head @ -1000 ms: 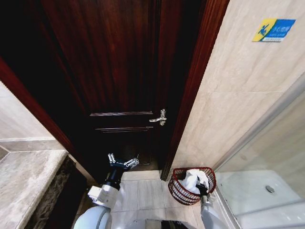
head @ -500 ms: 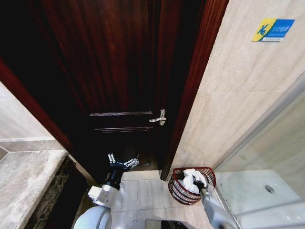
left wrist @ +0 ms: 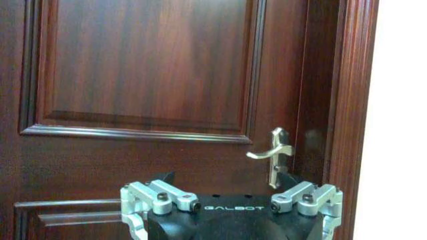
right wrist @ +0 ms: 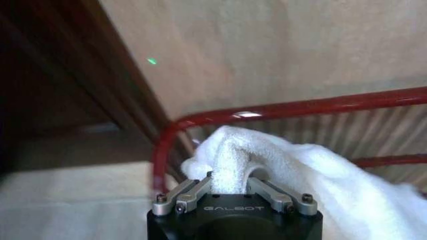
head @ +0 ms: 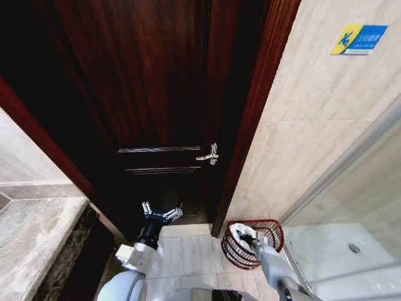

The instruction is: Discard the used towel into the hamper.

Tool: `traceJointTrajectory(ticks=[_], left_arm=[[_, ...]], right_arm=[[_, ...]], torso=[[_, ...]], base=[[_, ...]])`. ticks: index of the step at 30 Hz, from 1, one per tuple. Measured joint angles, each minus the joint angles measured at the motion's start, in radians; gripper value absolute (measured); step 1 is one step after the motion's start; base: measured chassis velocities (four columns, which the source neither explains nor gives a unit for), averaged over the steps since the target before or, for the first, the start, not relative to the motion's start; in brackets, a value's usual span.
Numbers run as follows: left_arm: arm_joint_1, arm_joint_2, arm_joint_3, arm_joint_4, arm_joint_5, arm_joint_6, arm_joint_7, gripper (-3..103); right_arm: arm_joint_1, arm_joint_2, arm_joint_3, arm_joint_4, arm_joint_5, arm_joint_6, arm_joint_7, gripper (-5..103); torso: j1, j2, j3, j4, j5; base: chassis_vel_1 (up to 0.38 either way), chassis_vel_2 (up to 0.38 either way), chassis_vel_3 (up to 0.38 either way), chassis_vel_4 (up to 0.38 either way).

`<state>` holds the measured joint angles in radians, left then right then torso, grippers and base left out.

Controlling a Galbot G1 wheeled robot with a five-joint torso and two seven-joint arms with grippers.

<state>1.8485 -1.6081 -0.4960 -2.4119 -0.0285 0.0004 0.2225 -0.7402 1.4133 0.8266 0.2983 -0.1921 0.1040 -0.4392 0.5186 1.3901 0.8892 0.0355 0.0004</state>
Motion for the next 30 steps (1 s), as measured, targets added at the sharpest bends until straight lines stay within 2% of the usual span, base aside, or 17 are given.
traceJointTrajectory(ticks=[1, 4, 5, 7, 10, 14, 17, 21, 22, 24, 25, 26, 27, 30], left_arm=[[0.000, 0.000, 0.000, 0.000, 0.000, 0.000, 0.000, 100], [0.000, 0.000, 0.000, 0.000, 0.000, 0.000, 0.000, 100], [0.000, 0.000, 0.000, 0.000, 0.000, 0.000, 0.000, 100], [0.000, 0.000, 0.000, 0.000, 0.000, 0.000, 0.000, 100], [0.000, 0.000, 0.000, 0.000, 0.000, 0.000, 0.000, 100], [0.000, 0.000, 0.000, 0.000, 0.000, 0.000, 0.000, 100], [0.000, 0.000, 0.000, 0.000, 0.000, 0.000, 0.000, 100], [0.000, 0.000, 0.000, 0.000, 0.000, 0.000, 0.000, 100], [0.000, 0.000, 0.000, 0.000, 0.000, 0.000, 0.000, 100], [0.000, 0.000, 0.000, 0.000, 0.000, 0.000, 0.000, 100], [0.000, 0.000, 0.000, 0.000, 0.000, 0.000, 0.000, 100], [0.000, 0.000, 0.000, 0.000, 0.000, 0.000, 0.000, 100], [0.000, 0.000, 0.000, 0.000, 0.000, 0.000, 0.000, 100], [0.000, 0.000, 0.000, 0.000, 0.000, 0.000, 0.000, 100]], right_arm=[[0.000, 0.000, 0.000, 0.000, 0.000, 0.000, 0.000, 9], [0.021, -0.032, 0.021, -0.040, -0.133, -0.005, 0.115, 9], [0.021, -0.032, 0.021, -0.040, -0.133, -0.005, 0.115, 9], [0.016, -0.046, 0.021, -0.031, -0.201, -0.007, 0.144, 9], [0.007, -0.046, 0.017, -0.020, -0.211, -0.004, 0.131, 9], [-0.005, -0.020, 0.007, -0.019, -0.169, 0.012, 0.070, 9], [-0.005, -0.002, 0.007, -0.019, -0.147, 0.012, 0.069, 6], [-0.025, -0.001, 0.010, 0.022, -0.131, 0.013, 0.088, 24], [-0.025, -0.001, 0.010, 0.022, -0.131, 0.013, 0.088, 24], [-0.047, -0.002, 0.010, 0.038, -0.135, 0.066, 0.133, 35], [-0.060, 0.001, 0.014, 0.056, -0.147, 0.075, 0.134, 35], [-0.073, 0.004, 0.019, 0.075, -0.158, 0.084, 0.125, 40], [-0.073, 0.004, 0.019, 0.075, -0.158, 0.084, 0.125, 40], [-0.133, 0.024, 0.030, 0.152, -0.107, 0.103, 0.041, 57]], torso=[[0.000, 0.000, 0.000, 0.0000, 0.0000], [0.000, 0.000, 0.000, -0.0005, -0.0008], [0.000, 0.000, 0.000, -0.0005, -0.0008], [0.000, 0.000, 0.000, -0.0006, -0.0006], [0.000, 0.000, 0.000, -0.0006, -0.0006], [0.000, 0.000, 0.000, -0.0004, 0.0000], [0.000, 0.000, 0.000, -0.0001, 0.0000], [0.000, 0.000, 0.000, -0.0001, -0.0007], [0.000, 0.000, 0.000, -0.0001, -0.0007], [0.000, 0.000, 0.000, -0.0006, -0.0005], [0.000, 0.000, 0.000, -0.0006, -0.0005], [0.000, 0.000, 0.000, -0.0006, -0.0006], [0.000, 0.000, 0.000, -0.0006, -0.0006], [0.000, 0.000, 0.000, -0.0001, 0.0000]], base=[[0.000, 0.000, 0.000, 0.000], [0.000, 0.000, 0.000, 0.000], [0.000, 0.000, 0.000, 0.000], [0.000, 0.000, 0.000, 0.000], [0.000, 0.000, 0.000, 0.000], [0.000, 0.000, 0.000, 0.000], [0.000, 0.000, 0.000, 0.000], [0.000, 0.000, 0.000, 0.000], [0.000, 0.000, 0.000, 0.000], [0.000, 0.000, 0.000, 0.000], [0.000, 0.000, 0.000, 0.000], [0.000, 0.000, 0.000, 0.000], [0.000, 0.000, 0.000, 0.000], [0.000, 0.000, 0.000, 0.000]])
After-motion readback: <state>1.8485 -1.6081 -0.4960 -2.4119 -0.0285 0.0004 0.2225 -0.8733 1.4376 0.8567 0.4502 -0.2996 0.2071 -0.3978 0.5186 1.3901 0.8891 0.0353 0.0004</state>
